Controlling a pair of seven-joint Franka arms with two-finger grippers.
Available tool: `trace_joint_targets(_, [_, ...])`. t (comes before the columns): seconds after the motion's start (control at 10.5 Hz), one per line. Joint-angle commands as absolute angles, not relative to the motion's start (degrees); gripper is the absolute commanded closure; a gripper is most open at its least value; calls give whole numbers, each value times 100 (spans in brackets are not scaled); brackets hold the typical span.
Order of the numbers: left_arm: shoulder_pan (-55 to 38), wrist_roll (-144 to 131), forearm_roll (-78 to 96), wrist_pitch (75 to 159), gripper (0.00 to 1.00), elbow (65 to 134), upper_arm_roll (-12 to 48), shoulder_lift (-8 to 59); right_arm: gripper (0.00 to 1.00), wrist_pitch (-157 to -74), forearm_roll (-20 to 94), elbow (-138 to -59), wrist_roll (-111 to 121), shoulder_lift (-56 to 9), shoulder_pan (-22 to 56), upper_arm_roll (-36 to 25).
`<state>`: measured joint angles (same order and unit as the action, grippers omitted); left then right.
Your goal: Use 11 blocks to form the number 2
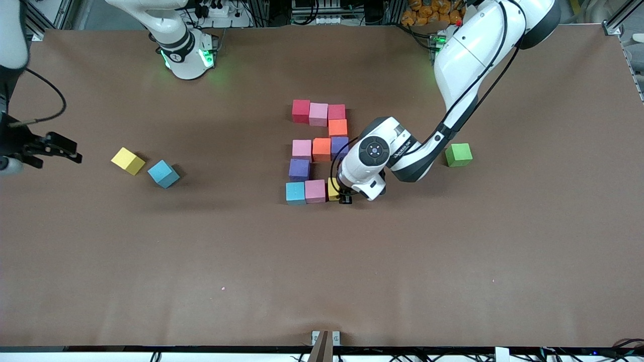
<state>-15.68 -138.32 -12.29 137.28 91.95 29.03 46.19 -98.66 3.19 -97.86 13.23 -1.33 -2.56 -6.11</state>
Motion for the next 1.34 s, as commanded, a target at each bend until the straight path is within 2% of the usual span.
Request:
trace_joint_targets(0.0, [-1652,-13860,-1178,13772,63,9079,2856,4667,0,-9204,202,-9125,984,-141,-255,-510])
trace_joint_targets(0.1, [-1670,-13860,-1178,13772,63,9079,2856,4667,0,-9089,98,-9053,1080,-123,-246,-510])
trace_joint_targets(0.19, [-1661,-13869,-1169,13772,52,9079,2856,4667,0,-9071,-43,-9018,1325,-106,-220,-501])
trace_joint_targets(0.29, [-1661,-13843,-1186,13772,1,9079,2848,4667,0,-9062,-105,-8878,1345,-114,-150,-501])
trace_joint_targets(0.67, [-1688,-13816,-1213,13606,0,9079,2742,4352,0,-9035,-105,-8842,1310,-105,-44,-510])
trace_joint_targets(1.05, [-1539,-13537,-1134,12728,0,9070,2804,3491,0,-9000,-97,-8842,1292,-97,-44,-510])
trace_joint_targets(1.24, [-1442,-13151,-1204,12665,0,9070,2743,3148,0,-8965,-27,-8833,1257,-97,-44,-501])
